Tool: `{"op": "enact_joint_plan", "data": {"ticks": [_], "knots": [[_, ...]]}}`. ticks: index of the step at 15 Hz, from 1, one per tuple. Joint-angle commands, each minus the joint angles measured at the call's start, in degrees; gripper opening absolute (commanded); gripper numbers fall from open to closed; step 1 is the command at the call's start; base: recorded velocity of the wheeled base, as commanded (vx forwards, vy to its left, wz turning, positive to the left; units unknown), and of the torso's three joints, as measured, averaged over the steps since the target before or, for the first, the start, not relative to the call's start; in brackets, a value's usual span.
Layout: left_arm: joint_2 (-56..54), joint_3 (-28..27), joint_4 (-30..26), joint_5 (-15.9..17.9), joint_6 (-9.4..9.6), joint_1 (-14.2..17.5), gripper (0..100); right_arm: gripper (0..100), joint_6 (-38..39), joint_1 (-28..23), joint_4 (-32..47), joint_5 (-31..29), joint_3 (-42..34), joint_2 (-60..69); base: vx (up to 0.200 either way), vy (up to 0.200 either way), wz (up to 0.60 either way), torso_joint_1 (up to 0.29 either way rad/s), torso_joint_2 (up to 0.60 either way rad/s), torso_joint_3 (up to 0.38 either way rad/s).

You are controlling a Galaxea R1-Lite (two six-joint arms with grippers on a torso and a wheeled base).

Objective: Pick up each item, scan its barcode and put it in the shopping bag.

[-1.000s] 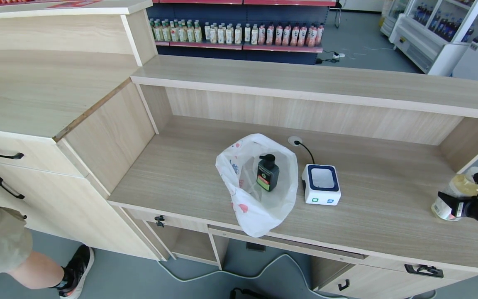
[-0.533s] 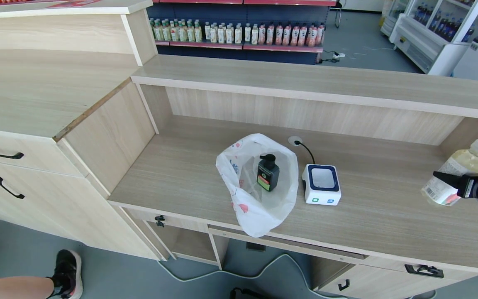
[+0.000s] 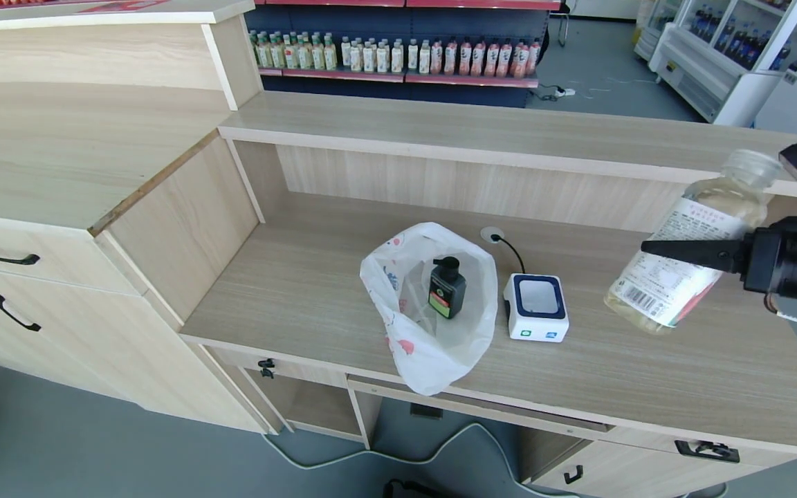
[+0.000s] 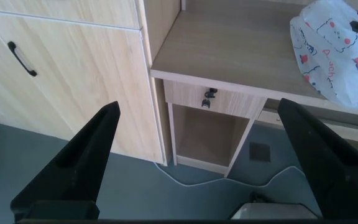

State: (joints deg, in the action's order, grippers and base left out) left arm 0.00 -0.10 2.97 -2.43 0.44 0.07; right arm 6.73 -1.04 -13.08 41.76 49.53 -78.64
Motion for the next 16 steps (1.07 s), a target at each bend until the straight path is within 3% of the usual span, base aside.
{"op": "enact_joint_plan", "data": {"ticks": [1,6,11,16], "knots": [[0.00,0.01,0.01,-0.04,0.00,0.01,100,0,1.88,8.86,5.52,1.21,0.83,10.88,0.000,0.000,0.00,0.000,0.00,0.000],[0.00,0.01,0.01,-0.04,0.00,0.01,100,0,5.05,14.84,17.04,9.83,5.58,19.49,0.000,0.000,0.00,0.000,0.00,0.000],[0.00,0.01,0.01,-0.04,0.00,0.01,100,0,5.05,22.57,28.11,11.67,9.44,24.06,0.000,0.000,0.00,0.000,0.00,0.000],[0.00,0.01,0.01,-0.04,0.00,0.01,100,0,5.05,26.09,29.16,12.64,9.62,25.38,0.000,0.000,0.00,0.000,0.00,0.000]]}}
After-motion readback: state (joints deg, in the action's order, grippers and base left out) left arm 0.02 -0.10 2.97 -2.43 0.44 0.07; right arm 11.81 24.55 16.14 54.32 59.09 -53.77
